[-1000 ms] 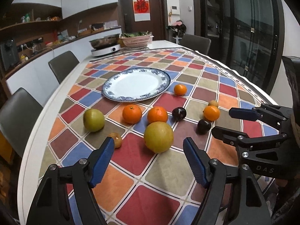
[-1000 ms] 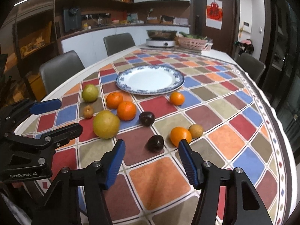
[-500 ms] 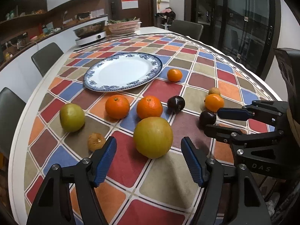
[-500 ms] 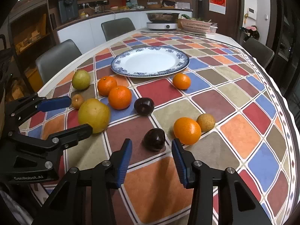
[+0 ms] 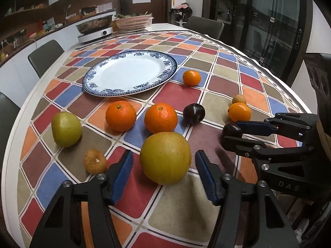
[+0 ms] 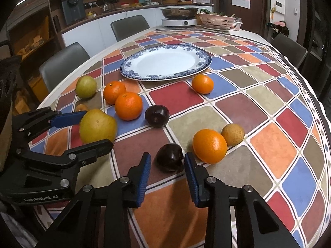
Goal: Organize fruits
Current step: 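Grasp the yellow grapefruit with the left tool while the right tool grasps a dark plum, then lift and carry the grapefruit and plum over the blue-rimmed white plate with both tools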
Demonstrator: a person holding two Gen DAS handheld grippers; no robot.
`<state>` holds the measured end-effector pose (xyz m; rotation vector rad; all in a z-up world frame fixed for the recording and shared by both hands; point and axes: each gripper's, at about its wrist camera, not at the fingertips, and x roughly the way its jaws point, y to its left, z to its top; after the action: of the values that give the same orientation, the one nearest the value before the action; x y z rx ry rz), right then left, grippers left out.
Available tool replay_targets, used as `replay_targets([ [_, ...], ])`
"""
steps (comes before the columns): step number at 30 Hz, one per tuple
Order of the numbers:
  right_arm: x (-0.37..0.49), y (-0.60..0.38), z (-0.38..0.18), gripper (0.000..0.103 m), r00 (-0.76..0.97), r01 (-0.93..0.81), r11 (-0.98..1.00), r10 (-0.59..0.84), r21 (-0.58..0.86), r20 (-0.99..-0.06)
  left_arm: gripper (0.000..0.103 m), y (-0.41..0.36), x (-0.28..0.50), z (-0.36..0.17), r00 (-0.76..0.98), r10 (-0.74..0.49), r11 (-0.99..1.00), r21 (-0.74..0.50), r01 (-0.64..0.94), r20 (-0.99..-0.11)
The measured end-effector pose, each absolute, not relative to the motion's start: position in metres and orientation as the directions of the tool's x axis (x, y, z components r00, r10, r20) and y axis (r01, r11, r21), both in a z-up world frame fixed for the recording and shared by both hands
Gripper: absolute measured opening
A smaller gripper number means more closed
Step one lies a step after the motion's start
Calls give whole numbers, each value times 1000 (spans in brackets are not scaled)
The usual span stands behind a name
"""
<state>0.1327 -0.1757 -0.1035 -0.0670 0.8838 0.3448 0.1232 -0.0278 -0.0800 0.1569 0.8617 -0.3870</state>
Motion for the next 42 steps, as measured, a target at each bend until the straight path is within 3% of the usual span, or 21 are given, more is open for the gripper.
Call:
replay_targets([
  [2,135,-176,-104,31,582,-320,943,270,89,-767,48,-28,125,-81,581,-271,919,-28,393,-768],
  [21,132,-177,-96,28,592,-325,941,281,96,-756,48,-25,119,-69,603,-273,928,-42,369,-750],
  [42,102,-183,-35,28,681,-375,924,329,74,-654,48,-28,93,-15,678,-257,942,-23,334,-689],
])
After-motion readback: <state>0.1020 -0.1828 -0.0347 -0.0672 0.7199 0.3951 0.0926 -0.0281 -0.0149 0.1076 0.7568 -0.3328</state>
